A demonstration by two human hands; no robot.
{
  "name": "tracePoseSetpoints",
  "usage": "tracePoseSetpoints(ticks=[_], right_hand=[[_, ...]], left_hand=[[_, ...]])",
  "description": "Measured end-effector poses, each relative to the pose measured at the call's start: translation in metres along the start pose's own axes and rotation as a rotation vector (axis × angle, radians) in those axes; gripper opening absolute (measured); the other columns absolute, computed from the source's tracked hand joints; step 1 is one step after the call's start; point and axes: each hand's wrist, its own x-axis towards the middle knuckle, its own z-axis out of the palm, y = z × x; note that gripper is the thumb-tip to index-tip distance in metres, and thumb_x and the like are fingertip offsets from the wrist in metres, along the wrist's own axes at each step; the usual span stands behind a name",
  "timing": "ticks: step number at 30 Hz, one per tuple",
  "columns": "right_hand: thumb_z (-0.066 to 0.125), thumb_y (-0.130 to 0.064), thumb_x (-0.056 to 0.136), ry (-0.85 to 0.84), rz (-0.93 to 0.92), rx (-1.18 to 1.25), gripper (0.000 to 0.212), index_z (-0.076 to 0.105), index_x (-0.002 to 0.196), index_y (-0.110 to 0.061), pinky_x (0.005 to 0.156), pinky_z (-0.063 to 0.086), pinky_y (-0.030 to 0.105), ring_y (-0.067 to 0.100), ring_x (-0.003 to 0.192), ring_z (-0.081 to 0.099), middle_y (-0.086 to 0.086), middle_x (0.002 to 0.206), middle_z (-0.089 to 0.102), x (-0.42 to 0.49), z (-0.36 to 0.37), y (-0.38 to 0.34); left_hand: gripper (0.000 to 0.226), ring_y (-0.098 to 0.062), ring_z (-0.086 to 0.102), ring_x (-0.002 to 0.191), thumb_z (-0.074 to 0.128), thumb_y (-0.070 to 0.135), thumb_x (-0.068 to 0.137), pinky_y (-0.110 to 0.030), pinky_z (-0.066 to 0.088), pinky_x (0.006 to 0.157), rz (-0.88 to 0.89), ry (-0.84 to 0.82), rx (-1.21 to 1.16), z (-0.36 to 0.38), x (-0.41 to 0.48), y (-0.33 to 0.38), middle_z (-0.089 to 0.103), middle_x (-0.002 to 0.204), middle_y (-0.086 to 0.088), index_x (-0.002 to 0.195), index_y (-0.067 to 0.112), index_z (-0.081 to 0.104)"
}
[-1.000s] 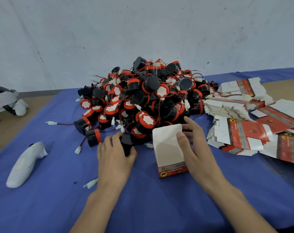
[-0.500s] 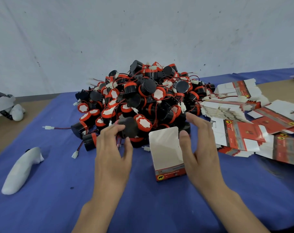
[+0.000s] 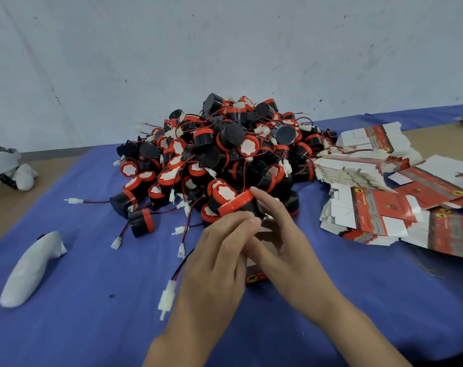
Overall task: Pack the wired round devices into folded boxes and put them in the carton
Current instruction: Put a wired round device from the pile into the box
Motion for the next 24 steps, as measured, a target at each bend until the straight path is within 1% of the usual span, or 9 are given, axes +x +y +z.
tracePoseSetpoints(ticks=[2, 3, 5, 6, 10, 14, 17, 19, 24], right_hand=[[0.067, -0.056, 0.091, 0.05, -0.029, 0.02, 0.059, 0.041, 0.144, -0.052, 0.092, 0.054, 0.02, 0.005, 0.119, 0.063, -0.024, 0.13, 0.061, 0.0, 0.0, -0.002], [0.068, -0.054, 0.091, 0.079, -0.035, 0.022, 0.057, 0.044, 0.142, -0.051, 0.094, 0.054, 0.02, 0.005, 0.121, 0.062, -0.024, 0.132, 0.06, 0.001, -0.001, -0.002], [0.071, -0.053, 0.089, 0.128, -0.025, 0.011, 0.055, 0.047, 0.139, -0.051, 0.099, 0.054, 0.03, 0.01, 0.128, 0.058, -0.021, 0.136, 0.059, 0.001, 0.0, -0.001], [0.073, -0.049, 0.089, 0.143, -0.02, 0.017, 0.054, 0.048, 0.137, -0.05, 0.099, 0.053, 0.031, 0.011, 0.128, 0.058, -0.02, 0.135, 0.06, 0.001, 0.0, -0.002], [0.075, -0.027, 0.091, 0.164, -0.03, 0.116, 0.054, 0.051, 0.137, -0.039, 0.094, 0.051, 0.017, 0.009, 0.119, 0.064, -0.016, 0.123, 0.067, 0.002, 0.002, -0.004], [0.075, -0.034, 0.087, 0.182, -0.027, 0.126, 0.056, 0.051, 0.138, -0.041, 0.1, 0.05, 0.021, 0.01, 0.124, 0.061, -0.017, 0.128, 0.064, 0.001, 0.004, -0.007], [0.076, -0.035, 0.086, 0.198, -0.028, 0.138, 0.056, 0.052, 0.137, -0.042, 0.096, 0.051, 0.018, 0.008, 0.121, 0.063, -0.019, 0.126, 0.066, -0.001, 0.007, -0.009], [0.077, -0.032, 0.087, 0.21, -0.027, 0.154, 0.055, 0.053, 0.136, -0.041, 0.093, 0.051, 0.015, 0.007, 0.119, 0.064, -0.021, 0.124, 0.066, -0.001, 0.008, -0.012], [0.075, -0.025, 0.084, 0.226, 0.001, 0.284, 0.054, 0.055, 0.134, -0.028, 0.089, 0.052, 0.013, 0.007, 0.116, 0.066, -0.014, 0.125, 0.068, -0.003, 0.01, -0.016]], left_hand=[[0.045, 0.006, 0.034, 0.138, 0.053, 0.005, 0.094, -0.01, 0.034, 0.107, -0.04, -0.009, -0.031, 0.0, 0.0, 0.002, 0.046, 0.14, 0.002, 0.137, 0.018, 0.045], [0.045, 0.006, 0.034, 0.139, 0.052, 0.007, 0.095, -0.009, 0.033, 0.108, -0.061, -0.009, -0.035, 0.0, 0.0, 0.003, 0.044, 0.14, 0.002, 0.138, 0.019, 0.044], [0.045, 0.009, 0.033, 0.137, 0.051, 0.01, 0.096, -0.007, 0.031, 0.107, -0.095, 0.002, -0.014, 0.0, 0.0, 0.004, 0.043, 0.139, 0.003, 0.139, 0.021, 0.043], [0.044, 0.011, 0.033, 0.135, 0.051, 0.012, 0.097, -0.006, 0.031, 0.106, -0.112, 0.007, -0.008, 0.0, 0.0, 0.005, 0.043, 0.138, 0.003, 0.139, 0.021, 0.043], [0.037, 0.013, 0.045, 0.12, 0.047, 0.02, 0.1, -0.004, 0.039, 0.096, -0.203, 0.02, -0.042, 0.0, 0.0, 0.005, 0.047, 0.127, 0.011, 0.136, 0.023, 0.045], [0.024, 0.004, 0.055, 0.109, 0.048, 0.023, 0.101, -0.01, 0.045, 0.09, -0.269, 0.053, -0.112, -0.001, 0.002, 0.004, 0.051, 0.114, 0.024, 0.123, 0.028, 0.054], [0.018, -0.003, 0.061, 0.102, 0.049, 0.03, 0.1, -0.014, 0.047, 0.083, -0.336, 0.044, -0.175, -0.004, 0.004, 0.004, 0.058, 0.106, 0.023, 0.115, 0.035, 0.056], [0.017, -0.003, 0.062, 0.098, 0.049, 0.031, 0.1, -0.011, 0.046, 0.08, -0.349, 0.027, -0.195, -0.006, 0.005, 0.005, 0.059, 0.103, 0.023, 0.113, 0.038, 0.056], [0.014, -0.003, 0.062, 0.095, 0.051, 0.031, 0.1, -0.008, 0.045, 0.078, -0.365, 0.028, -0.258, -0.009, 0.007, 0.007, 0.059, 0.1, 0.023, 0.109, 0.04, 0.055]])
